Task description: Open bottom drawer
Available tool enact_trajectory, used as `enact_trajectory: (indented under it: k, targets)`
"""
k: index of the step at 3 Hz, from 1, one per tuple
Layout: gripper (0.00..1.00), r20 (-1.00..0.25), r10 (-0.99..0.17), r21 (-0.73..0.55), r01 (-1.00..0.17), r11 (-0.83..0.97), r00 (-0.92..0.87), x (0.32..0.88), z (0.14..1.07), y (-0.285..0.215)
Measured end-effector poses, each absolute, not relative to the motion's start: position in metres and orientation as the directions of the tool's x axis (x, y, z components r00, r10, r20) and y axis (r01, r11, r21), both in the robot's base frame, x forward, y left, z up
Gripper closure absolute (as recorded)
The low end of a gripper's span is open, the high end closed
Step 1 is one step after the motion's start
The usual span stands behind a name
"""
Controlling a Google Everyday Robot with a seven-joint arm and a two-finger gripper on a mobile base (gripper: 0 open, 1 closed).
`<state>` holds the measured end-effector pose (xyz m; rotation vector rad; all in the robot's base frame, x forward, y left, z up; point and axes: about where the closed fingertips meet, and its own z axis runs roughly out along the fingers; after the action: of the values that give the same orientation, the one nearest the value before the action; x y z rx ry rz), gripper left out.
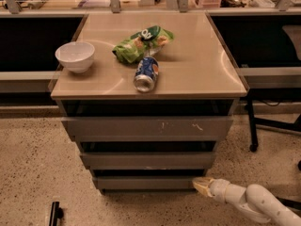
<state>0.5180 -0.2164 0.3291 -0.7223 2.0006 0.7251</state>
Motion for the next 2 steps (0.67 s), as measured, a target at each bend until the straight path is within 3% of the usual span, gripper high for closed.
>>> enact_trajectory:
  k: [2]
  targets:
    - [1.00,-0.885,-0.116,0.233,-0.646,0.727,-0.450,0.552,0.296,-0.211]
